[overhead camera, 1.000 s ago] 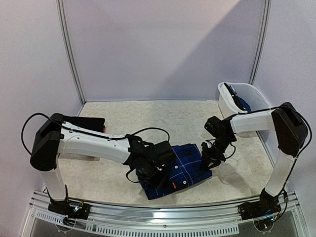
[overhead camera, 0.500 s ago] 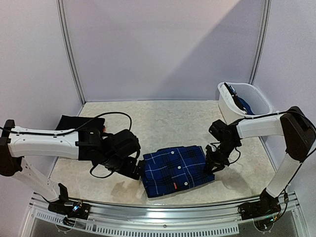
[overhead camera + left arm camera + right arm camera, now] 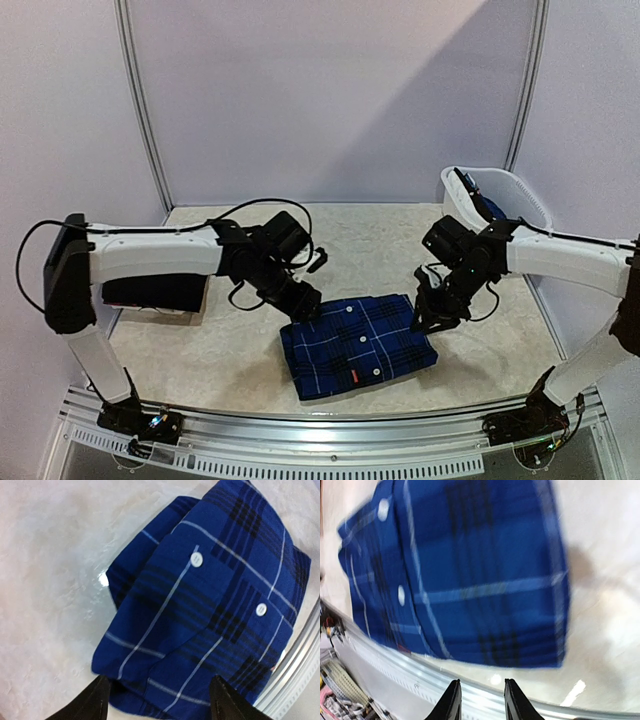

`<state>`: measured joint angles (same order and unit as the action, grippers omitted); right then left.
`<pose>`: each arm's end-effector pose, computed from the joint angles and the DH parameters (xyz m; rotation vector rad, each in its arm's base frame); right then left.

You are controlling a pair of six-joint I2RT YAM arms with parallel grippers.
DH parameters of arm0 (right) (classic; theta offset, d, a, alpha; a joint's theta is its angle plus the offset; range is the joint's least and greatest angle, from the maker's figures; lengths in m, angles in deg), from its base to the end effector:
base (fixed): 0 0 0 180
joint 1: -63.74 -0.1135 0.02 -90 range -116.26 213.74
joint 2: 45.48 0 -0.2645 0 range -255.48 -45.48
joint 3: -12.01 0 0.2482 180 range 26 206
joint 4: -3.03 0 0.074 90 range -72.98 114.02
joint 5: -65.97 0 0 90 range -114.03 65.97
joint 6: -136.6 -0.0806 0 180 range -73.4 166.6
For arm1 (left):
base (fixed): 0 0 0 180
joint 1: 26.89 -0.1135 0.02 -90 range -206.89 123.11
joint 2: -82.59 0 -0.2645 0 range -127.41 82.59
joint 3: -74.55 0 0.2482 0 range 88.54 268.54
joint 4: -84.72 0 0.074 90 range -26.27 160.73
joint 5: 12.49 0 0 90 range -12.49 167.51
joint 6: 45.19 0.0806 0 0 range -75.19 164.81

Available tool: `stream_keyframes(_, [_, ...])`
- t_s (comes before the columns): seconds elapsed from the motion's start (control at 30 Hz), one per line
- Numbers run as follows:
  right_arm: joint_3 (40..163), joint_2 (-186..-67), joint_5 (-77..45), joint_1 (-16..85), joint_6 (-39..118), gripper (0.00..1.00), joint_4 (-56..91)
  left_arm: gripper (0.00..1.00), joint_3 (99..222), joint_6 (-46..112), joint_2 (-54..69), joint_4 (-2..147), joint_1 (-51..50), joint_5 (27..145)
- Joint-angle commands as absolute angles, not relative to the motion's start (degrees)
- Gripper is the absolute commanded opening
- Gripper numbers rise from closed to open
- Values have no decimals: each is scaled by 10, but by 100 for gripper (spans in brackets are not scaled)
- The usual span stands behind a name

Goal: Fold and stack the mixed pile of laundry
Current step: Rotate the square-folded shirt at the corner of the board.

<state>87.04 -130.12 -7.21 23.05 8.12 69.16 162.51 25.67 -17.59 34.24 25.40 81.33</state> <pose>0.1950 0.1984 0.1889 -0.1163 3.0779 0.5964 0.2283 -0.3040 0.1841 0.8075 2.6347 -0.4653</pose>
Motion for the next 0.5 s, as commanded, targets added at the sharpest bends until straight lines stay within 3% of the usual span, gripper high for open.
stream_keyframes(0.0, [797,-1256,-62,162,5,30,650,64,1710,346,-252,305,244,900])
stream_keyframes(0.2, [761,-1286,-52,94,-48,30,570,57,1743,359,-324,277,245,920])
stream_keyframes(0.47, [786,-1371,-77,108,-28,30,577,52,1676,318,-318,292,245,905])
